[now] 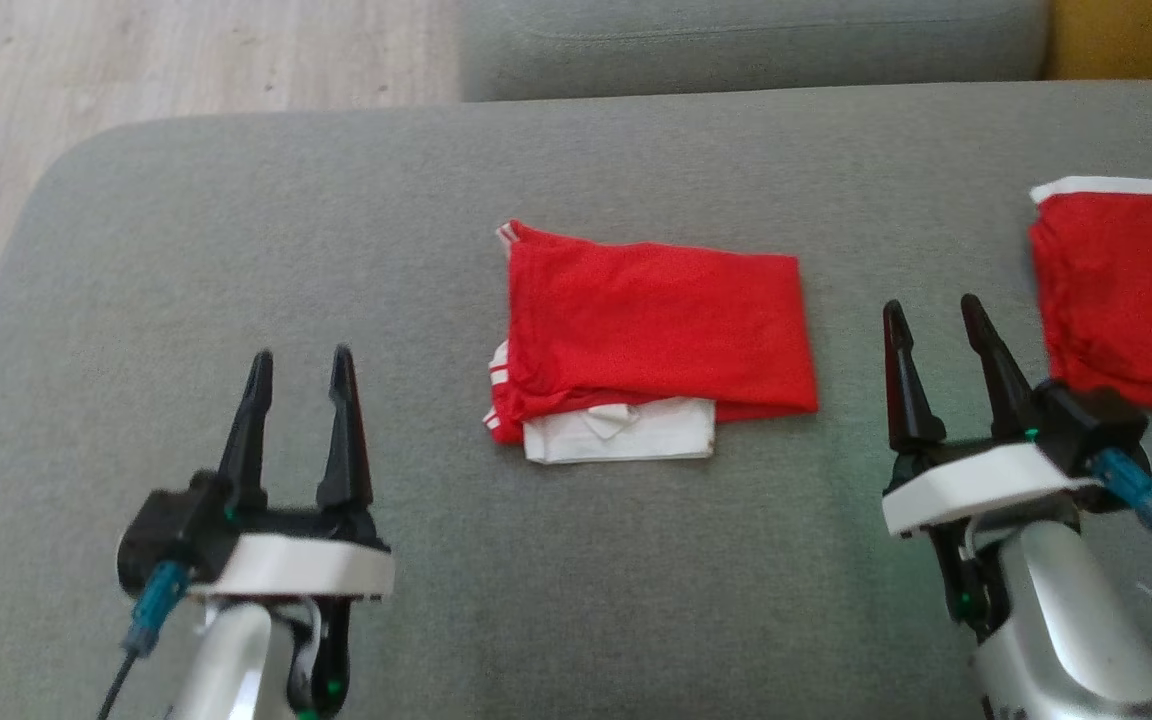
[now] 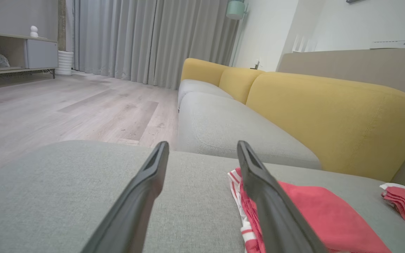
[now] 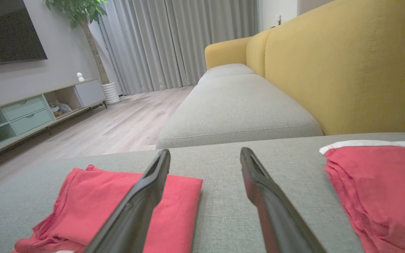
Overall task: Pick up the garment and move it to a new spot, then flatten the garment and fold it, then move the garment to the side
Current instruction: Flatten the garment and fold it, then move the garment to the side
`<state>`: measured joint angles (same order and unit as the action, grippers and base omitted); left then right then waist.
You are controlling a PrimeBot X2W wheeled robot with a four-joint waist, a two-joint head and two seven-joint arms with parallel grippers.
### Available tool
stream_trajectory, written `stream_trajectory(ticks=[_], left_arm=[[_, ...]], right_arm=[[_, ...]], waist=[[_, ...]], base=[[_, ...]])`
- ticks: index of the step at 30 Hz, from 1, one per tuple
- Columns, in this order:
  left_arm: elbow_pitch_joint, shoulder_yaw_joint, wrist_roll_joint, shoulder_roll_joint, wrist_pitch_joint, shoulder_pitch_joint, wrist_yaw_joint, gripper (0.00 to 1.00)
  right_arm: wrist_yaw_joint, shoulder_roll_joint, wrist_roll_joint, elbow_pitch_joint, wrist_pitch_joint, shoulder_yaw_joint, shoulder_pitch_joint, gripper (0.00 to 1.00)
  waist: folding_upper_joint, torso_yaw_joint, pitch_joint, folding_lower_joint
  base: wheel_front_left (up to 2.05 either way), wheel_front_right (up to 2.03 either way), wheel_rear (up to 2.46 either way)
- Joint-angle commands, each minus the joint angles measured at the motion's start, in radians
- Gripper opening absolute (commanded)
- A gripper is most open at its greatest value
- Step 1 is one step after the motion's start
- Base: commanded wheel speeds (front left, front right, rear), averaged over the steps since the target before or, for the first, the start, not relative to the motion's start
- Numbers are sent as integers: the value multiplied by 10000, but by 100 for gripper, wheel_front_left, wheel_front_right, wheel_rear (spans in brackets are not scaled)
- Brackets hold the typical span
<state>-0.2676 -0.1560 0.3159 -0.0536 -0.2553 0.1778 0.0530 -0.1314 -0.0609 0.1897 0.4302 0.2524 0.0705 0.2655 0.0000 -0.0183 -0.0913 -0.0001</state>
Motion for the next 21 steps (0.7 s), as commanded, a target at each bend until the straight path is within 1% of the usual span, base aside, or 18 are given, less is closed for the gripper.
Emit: stream_trajectory(ticks=[1, 6, 8, 12, 21], left_arm=[[249, 464, -79, -128, -64, 80, -4, 100], [284, 698, -271, -77, -64, -193, 39, 100], [451, 807, -510, -61, -64, -235, -30, 100], [586, 849, -735, -20, -64, -344, -31, 100], [559, 804, -809, 19, -64, -365, 70, 100]], right_arm=[[7, 106, -79, -510, 92, 173, 95, 100], [7, 106, 147, -1020, 92, 78, -617, 100], [7, 106, 170, -1129, 92, 81, -763, 100], [7, 106, 86, -1175, 93, 66, -823, 100], [7, 106, 30, -1190, 93, 95, -820, 100]], waist=[[0, 197, 73, 1], [0, 394, 129, 1], [0, 434, 125, 1], [0, 428, 122, 1], [0, 262, 139, 1]], base=[[0, 0, 0], [0, 0, 0], [0, 0, 0], [0, 0, 0], [0, 0, 0]])
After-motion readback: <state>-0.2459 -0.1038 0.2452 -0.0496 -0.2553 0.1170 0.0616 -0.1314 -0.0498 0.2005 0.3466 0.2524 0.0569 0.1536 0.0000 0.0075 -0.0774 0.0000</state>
